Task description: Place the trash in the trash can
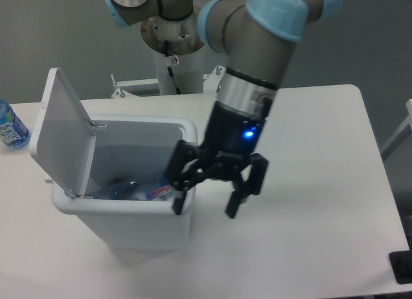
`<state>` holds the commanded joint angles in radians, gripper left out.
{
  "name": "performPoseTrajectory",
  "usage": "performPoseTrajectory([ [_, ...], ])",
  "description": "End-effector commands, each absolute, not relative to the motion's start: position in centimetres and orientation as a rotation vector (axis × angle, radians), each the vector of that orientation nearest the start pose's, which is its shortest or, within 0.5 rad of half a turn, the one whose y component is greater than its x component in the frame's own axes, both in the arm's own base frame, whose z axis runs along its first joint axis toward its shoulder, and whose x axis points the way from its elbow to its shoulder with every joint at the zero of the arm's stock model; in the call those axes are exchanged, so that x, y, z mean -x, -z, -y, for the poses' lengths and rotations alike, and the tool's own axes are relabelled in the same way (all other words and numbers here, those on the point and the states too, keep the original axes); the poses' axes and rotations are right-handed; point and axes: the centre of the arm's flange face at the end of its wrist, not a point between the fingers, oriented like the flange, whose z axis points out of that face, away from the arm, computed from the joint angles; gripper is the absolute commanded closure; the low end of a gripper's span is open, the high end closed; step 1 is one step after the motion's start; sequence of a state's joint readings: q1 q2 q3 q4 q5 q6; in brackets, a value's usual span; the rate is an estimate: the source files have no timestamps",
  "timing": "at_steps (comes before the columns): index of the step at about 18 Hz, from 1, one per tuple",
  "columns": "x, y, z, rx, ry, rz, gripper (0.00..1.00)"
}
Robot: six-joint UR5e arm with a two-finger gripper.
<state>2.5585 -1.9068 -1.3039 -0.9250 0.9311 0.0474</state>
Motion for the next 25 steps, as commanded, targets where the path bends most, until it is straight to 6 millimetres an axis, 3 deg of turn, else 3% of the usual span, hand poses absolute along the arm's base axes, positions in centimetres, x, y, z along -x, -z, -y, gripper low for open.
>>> performPoseTrajectory([
  [8,51.0,-51.0,-45.7,2.193,0.194,0.813,0.00],
  [14,55.4,-48.7,-40.1,2.296,0.132,0.752,0.00],
  [19,56.0,-45.6,-37.7,2.643,-0.032,0.670,0.00],
  [25,55.0,-43.9,-37.3,2.857,-0.135,0.484,0.00],
])
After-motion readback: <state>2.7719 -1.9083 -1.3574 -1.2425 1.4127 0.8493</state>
